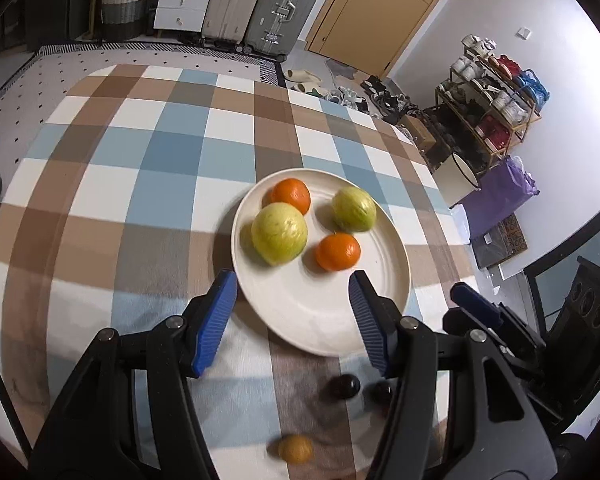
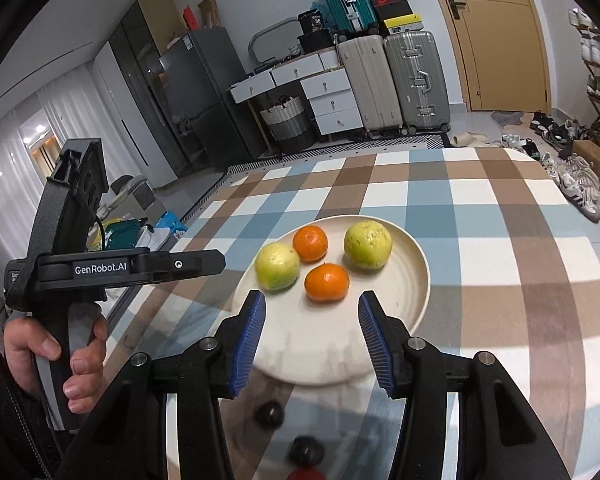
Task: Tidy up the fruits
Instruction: 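Withdraw both grippers from the plate toward the loose tomatoes and plums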
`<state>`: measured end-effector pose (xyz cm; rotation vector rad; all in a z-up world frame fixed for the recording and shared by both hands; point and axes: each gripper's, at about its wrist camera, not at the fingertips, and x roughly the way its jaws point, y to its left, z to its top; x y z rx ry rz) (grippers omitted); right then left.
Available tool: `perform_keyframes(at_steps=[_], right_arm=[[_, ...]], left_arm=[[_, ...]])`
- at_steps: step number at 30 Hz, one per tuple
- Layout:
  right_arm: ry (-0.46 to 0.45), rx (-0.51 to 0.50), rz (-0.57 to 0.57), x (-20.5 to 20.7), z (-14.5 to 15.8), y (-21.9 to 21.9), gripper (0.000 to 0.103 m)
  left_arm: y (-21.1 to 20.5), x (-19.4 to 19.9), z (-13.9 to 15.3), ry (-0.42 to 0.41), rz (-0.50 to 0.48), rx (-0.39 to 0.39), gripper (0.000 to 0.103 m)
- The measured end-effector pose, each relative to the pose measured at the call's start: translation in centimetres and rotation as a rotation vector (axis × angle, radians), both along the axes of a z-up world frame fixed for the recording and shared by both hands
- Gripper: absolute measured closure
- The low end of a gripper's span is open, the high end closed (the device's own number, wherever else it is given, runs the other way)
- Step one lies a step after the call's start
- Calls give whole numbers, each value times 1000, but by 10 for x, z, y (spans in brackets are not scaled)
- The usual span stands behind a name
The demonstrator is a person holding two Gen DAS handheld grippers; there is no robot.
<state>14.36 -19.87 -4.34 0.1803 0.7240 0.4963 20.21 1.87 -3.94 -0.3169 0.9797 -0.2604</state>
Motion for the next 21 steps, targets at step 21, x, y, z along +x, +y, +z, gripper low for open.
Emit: perform_keyframes(at_steps=[21], right_arm=[[-69, -17, -8, -95, 11, -2, 31]], left_arm=[[1, -122, -13, -26, -21, 20, 46]])
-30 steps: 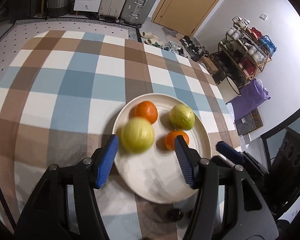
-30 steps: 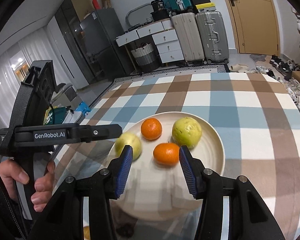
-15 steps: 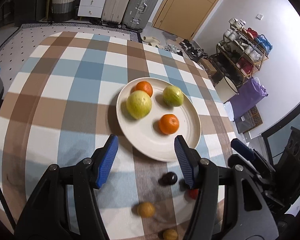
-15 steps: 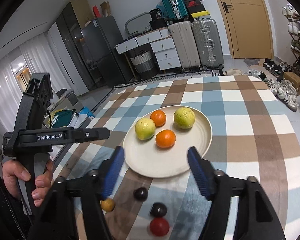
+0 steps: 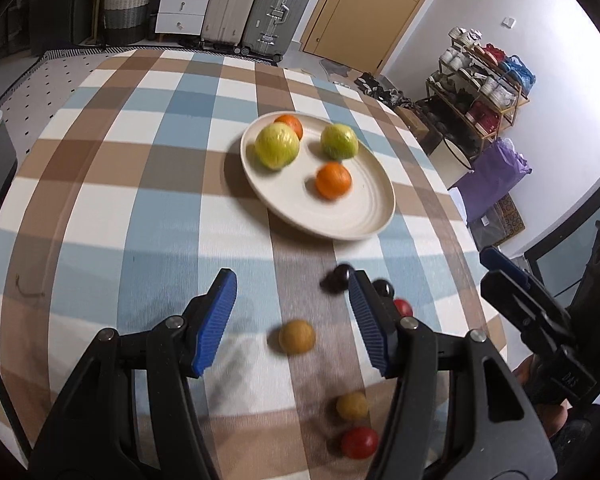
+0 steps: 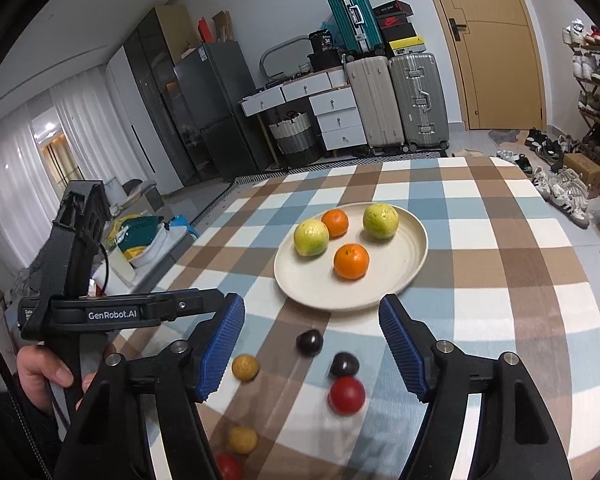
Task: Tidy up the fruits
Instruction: 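Withdraw both grippers from the plate toward the loose tomatoes and plums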
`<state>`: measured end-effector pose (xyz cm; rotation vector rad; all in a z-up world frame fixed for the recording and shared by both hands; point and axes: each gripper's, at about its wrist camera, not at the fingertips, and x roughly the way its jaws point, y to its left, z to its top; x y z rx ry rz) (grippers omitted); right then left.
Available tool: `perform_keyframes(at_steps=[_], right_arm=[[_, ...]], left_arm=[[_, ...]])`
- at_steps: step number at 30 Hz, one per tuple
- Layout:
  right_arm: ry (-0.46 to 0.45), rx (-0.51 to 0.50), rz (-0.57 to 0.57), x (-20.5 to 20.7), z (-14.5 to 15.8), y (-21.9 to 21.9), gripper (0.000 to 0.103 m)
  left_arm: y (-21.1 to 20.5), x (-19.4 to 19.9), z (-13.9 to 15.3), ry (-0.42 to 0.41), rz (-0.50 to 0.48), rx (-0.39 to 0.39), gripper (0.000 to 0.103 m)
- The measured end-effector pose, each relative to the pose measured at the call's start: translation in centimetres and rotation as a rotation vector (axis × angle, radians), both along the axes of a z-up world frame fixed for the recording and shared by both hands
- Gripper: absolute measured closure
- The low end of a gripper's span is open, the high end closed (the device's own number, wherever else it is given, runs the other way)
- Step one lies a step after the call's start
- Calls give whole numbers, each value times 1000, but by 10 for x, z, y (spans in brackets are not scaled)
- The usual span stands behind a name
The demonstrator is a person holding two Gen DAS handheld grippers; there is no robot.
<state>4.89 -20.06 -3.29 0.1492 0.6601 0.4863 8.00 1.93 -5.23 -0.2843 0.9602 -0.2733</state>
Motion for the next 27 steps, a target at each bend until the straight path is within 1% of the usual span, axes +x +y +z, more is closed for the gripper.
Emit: perform_keyframes(at_steps=[4, 7, 11, 17, 21, 27], right_arm=[[6, -15, 1, -12, -4, 0, 31], [13, -12, -6, -22, -7, -4, 28], [21, -16, -12, -33, -10, -5, 28], [38, -15, -15, -43, -18, -5, 28], [46, -13, -25, -50, -21, -7, 28], [53, -23, -39, -59, -25, -9, 28]], left_arm=[[-3, -19, -5, -5, -3, 6, 41], [-4, -31, -9, -10, 2, 3, 39], [-7, -49, -11, -22, -8, 3, 26], [-14, -72, -21, -24, -23, 31, 21], [-17, -82, -30, -10, -37, 47, 21], [-28, -98, -41, -3, -72, 90, 19]])
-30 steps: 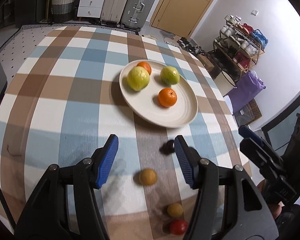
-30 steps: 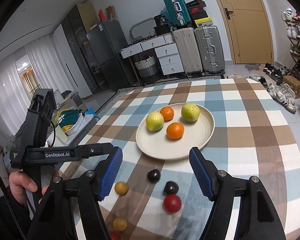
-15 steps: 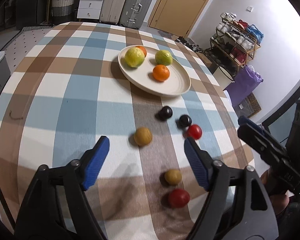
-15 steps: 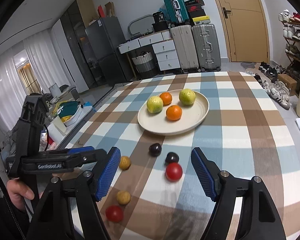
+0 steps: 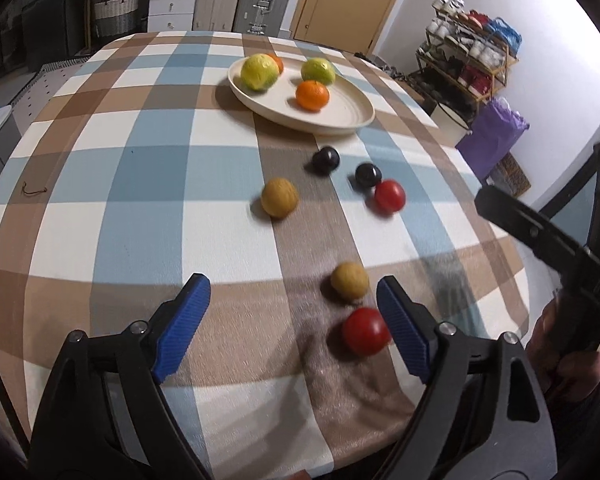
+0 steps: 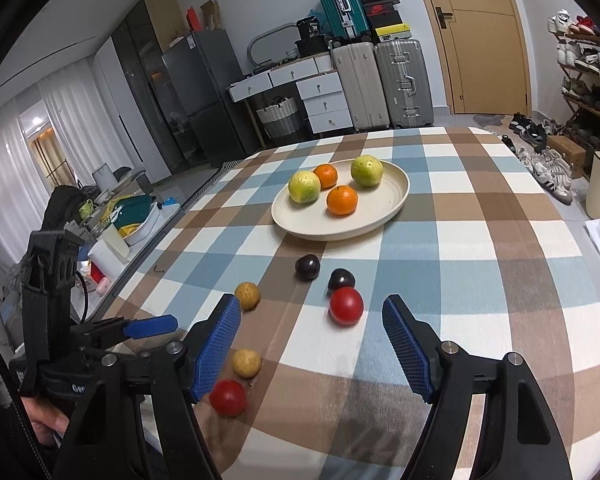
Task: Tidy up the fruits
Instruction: 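Withdraw both grippers from the plate toward the loose tomatoes and plums, then grasp a red tomato with the left gripper while right gripper grasps another red tomato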
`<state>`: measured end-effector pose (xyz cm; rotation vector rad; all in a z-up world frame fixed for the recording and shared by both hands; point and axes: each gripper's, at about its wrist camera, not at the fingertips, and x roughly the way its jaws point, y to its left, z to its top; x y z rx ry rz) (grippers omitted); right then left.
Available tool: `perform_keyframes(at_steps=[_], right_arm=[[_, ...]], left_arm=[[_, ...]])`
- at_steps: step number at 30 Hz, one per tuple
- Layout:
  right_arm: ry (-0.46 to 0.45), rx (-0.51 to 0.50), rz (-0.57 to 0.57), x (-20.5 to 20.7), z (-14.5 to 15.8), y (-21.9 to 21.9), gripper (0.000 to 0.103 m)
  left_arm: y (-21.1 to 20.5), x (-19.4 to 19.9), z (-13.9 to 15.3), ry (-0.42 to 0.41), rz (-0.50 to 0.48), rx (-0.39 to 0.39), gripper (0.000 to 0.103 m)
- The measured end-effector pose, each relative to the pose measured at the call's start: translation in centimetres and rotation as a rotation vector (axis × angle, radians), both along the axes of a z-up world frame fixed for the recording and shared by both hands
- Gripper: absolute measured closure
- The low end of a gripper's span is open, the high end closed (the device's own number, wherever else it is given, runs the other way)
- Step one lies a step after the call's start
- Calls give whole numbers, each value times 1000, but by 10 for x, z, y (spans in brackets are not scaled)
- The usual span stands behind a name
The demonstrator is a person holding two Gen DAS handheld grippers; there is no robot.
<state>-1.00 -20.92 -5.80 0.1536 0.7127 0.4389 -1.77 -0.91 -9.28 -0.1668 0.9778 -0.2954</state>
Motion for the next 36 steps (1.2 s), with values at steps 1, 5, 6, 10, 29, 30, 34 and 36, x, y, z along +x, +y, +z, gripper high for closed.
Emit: perform_keyframes(at_steps=[1, 5, 6, 10, 29, 30, 34, 36], right_arm=[[1, 0, -2, -1, 0, 0, 27], [1, 5, -7, -6, -1, -3, 23], [-1, 5, -10, -7, -1, -3, 23], [1, 16, -13, -9, -1, -4, 22], [27, 68, 4, -17, -9, -12, 7], [30, 71, 3, -17, -10, -13, 7], [40, 92, -1, -18, -13, -18, 4], [48, 102, -5, -17, -16, -21, 4]], left_arm=[[-2, -2, 0, -1, -10, 1, 18], [-13, -10, 0, -19, -52, 10, 12], [-15, -11, -1, -19, -55, 15, 11], [-22, -15, -2, -15, -68, 25, 5], [-43, -17, -19, 32, -109, 73, 1], [-43, -17, -19, 27, -106, 75, 1], [-44, -16, -21, 30, -101, 82, 1], [-45, -15, -23, 40, -100, 85, 1]])
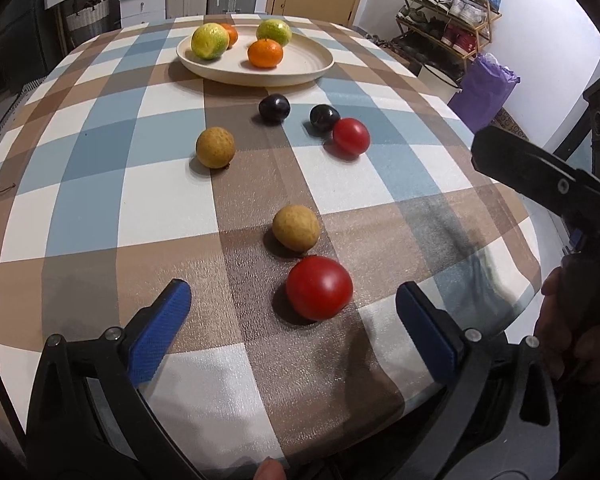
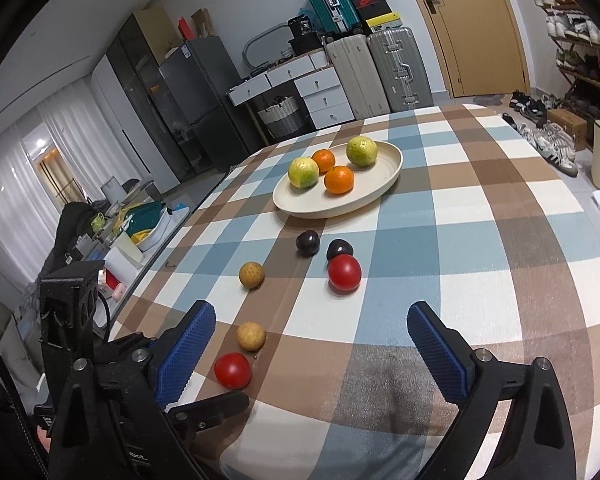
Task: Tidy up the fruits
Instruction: 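Grasp a red tomato with the left gripper while right gripper grasps another red tomato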
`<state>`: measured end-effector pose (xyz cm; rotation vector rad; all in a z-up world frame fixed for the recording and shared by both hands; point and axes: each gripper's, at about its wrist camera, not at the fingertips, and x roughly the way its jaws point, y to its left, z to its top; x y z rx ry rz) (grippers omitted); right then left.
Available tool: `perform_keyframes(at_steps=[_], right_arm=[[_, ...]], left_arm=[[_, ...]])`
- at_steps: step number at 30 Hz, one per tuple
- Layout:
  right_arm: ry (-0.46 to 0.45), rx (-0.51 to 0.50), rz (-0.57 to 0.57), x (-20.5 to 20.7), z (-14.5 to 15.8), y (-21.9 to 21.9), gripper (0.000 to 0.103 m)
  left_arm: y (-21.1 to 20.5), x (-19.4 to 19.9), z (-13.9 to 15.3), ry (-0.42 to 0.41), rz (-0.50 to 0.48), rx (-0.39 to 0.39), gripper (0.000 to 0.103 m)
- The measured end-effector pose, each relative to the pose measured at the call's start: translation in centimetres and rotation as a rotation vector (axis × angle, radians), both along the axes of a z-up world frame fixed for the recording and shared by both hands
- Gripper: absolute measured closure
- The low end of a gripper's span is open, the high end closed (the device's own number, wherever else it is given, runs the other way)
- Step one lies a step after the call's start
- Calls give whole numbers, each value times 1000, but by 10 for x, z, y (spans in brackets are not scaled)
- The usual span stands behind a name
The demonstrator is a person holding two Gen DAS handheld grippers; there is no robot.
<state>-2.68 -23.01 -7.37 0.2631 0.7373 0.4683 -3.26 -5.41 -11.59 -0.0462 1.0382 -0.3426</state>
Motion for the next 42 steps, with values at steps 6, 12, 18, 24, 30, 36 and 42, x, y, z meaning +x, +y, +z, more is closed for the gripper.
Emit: perform_keyframes(at_steps=[6, 12, 18, 24, 30, 36, 42], right_arm=[[24, 18, 14, 2, -7, -3, 4], [21, 8, 3, 3, -10, -3, 3], [-16, -17, -45, 8, -9, -6, 1], [-24, -85, -83, 23, -12, -7, 1], [77, -52, -43, 48, -18, -6, 1], [125, -35, -23, 65, -28, 0, 1], [149, -74, -8, 77, -33, 10, 17]], left_arm=[[3, 2, 0, 8, -4, -49, 2], [1, 0, 1, -15, -20, -33, 21], [8, 1, 2, -19, -30, -66, 74], [18, 1, 4, -7, -57, -144, 75], [30, 4, 7, 28, -54, -192, 75], [52, 14, 20, 31, 0, -237, 75], [63, 26, 27, 25, 30, -251, 75]])
